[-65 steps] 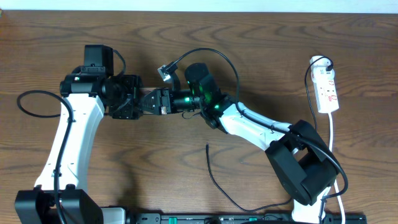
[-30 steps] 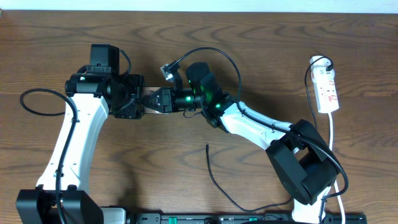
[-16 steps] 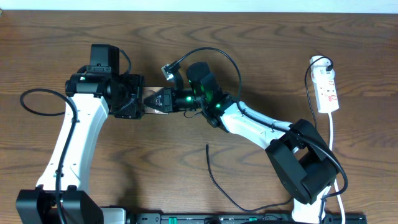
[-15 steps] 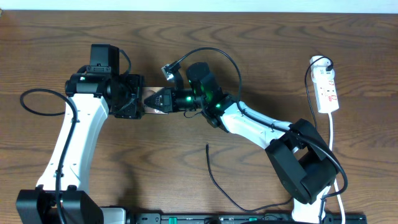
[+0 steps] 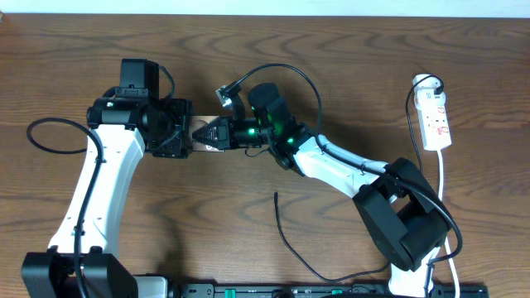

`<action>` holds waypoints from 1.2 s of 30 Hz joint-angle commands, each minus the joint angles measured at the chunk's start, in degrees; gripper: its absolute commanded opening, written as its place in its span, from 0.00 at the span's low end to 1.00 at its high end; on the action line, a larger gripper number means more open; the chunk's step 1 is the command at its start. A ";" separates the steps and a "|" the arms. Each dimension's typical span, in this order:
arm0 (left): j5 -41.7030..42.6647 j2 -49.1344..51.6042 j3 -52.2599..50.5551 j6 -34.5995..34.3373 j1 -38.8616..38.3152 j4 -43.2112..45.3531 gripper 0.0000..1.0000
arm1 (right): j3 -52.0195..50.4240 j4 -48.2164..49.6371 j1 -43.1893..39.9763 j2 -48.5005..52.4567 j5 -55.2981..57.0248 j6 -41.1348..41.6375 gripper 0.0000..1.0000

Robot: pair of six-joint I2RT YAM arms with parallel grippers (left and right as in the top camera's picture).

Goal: Plug charger to phone and switch on socket
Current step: 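Close the right gripper on the phone's side edge, then open the left gripper and pull the phone away with the right gripper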

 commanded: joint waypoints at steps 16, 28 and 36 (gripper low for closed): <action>11.85 -0.15 0.11 11.41 2.78 0.11 0.89 | 0.81 -4.48 -13.90 -0.28 -2.67 -0.81 0.01; 18.27 -0.15 0.11 29.90 9.51 7.32 0.89 | 0.81 -8.57 -22.73 -0.28 -2.71 29.46 0.02; 26.32 -0.15 0.11 25.05 9.90 22.16 0.89 | 0.81 -1.84 -20.37 -0.31 -4.70 54.93 0.01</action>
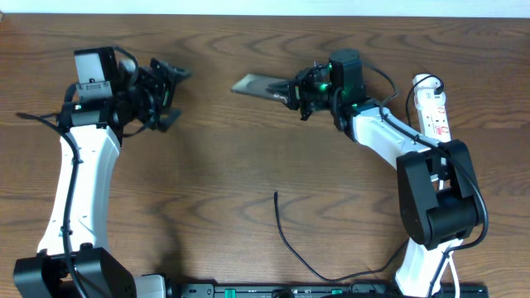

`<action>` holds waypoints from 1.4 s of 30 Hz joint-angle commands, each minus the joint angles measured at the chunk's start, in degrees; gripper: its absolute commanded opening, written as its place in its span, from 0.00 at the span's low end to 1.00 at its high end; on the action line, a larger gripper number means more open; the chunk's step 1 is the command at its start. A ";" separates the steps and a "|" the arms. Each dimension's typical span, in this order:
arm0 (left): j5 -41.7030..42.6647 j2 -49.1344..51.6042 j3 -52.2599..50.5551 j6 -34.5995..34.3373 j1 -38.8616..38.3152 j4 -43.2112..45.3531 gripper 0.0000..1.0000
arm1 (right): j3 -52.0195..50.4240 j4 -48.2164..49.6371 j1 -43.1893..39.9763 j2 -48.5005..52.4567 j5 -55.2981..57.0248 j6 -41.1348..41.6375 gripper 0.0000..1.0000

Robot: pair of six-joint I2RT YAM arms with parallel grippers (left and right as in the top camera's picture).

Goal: Plug charger to phone and switch on socket
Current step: 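Open the left gripper and pull the phone away with the right gripper, then grasp the phone's bottom end with the left gripper, holding it between both grippers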

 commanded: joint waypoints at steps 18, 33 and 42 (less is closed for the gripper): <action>-0.98 -0.09 0.09 -16.72 0.02 8.94 0.90 | 0.85 27.28 11.76 -0.46 8.59 19.50 0.01; -5.38 0.55 0.09 -12.98 -0.04 10.23 0.90 | 0.85 30.80 16.96 -0.46 13.31 21.70 0.01; -4.48 0.70 0.09 -8.02 -0.31 10.43 0.90 | 0.85 30.82 18.58 -0.46 15.26 21.70 0.01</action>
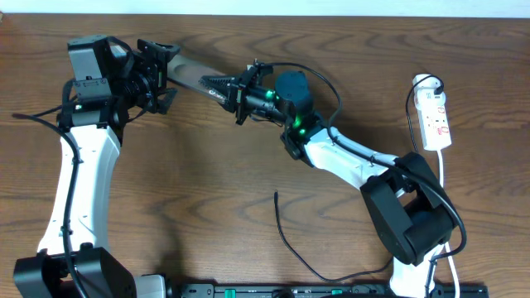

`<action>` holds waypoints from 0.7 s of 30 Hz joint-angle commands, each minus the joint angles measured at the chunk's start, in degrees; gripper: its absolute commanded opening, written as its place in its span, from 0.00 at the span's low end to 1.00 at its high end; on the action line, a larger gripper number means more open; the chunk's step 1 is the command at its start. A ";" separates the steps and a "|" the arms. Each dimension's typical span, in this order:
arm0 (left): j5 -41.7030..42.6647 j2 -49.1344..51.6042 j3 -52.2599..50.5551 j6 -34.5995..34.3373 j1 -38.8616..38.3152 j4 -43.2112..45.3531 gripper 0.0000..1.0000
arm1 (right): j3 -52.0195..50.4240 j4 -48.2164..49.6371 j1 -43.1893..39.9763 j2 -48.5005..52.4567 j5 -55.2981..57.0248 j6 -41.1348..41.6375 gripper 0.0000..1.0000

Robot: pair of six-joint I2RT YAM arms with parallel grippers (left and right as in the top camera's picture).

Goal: Plug charger to phone and switch on socket
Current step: 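Grasp the phone's bottom end with the left gripper, holding it between both grippers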

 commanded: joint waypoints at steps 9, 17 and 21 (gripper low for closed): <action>-0.22 0.70 0.07 2.64 -1.99 0.09 0.90 | 0.79 1.18 2.97 -0.46 3.82 0.61 0.01; -0.59 0.70 0.02 -3.54 -2.01 0.04 0.90 | 0.79 2.49 3.10 -0.46 4.94 0.61 0.02; -0.61 0.70 0.02 -3.72 -2.01 0.04 0.90 | 0.79 4.00 3.10 -0.46 5.66 0.61 0.02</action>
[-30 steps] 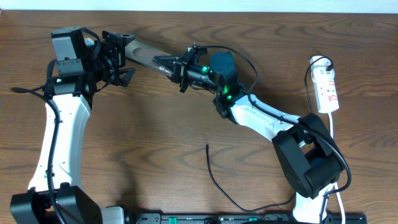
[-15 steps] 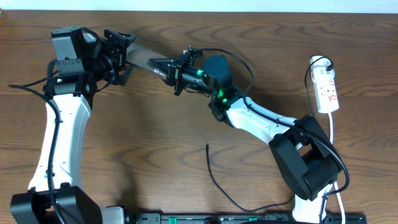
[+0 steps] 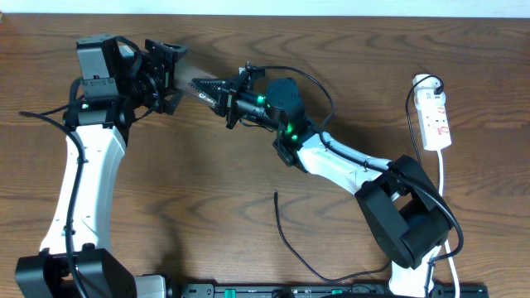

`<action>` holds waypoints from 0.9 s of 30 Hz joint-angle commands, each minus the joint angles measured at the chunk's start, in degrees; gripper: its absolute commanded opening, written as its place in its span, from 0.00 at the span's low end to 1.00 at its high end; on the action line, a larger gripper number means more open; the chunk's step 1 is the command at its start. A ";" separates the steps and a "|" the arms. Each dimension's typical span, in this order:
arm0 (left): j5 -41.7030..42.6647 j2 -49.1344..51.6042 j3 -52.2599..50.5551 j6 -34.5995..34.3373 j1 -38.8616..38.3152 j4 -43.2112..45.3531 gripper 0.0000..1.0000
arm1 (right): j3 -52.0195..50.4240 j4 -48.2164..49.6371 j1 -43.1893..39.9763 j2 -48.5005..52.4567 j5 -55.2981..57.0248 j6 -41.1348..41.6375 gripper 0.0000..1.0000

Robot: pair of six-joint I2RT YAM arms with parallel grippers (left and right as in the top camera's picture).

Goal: Plug charger to phone and switch on socket
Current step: 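Grasp the phone's bottom end with the left gripper, holding it between both grippers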

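The phone (image 3: 197,81), a dark flat slab, hangs above the table at the upper left of the overhead view. My right gripper (image 3: 219,93) is shut on its right end. My left gripper (image 3: 169,74) faces it from the left, fingers spread wide, and the phone's left end reaches in between them. The black charger cable (image 3: 286,238) lies on the table with its free end (image 3: 276,195) near the middle, far from both grippers. At the right edge lies the white socket strip (image 3: 436,116) with a plug in its top end.
The wooden table (image 3: 190,190) holds nothing else loose. A white lead runs down from the socket strip along the right edge. The black cable runs on toward the front edge by the right arm's base (image 3: 410,248).
My right gripper has moved a little left with the phone. My left gripper has shifted slightly right. The phone's left end now sits deeper between the left fingers.
At first both grippers met at the phone in mid-table. Then the left gripper stood open and apart at the far left while the right held the phone at the upper right. Later the right had brought the phone to the left gripper, and now they are closer.
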 commanded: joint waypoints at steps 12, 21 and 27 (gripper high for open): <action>-1.84 0.70 -0.13 -1.09 -0.02 0.07 0.90 | 0.79 1.57 0.28 -0.46 1.68 0.61 0.01; -1.84 0.70 -0.13 0.33 -0.02 0.07 0.90 | 0.79 1.53 0.22 -0.46 1.62 0.61 0.01; -1.84 0.70 -0.42 0.39 -0.02 0.07 0.90 | 0.79 1.51 0.22 -0.46 1.42 0.61 0.01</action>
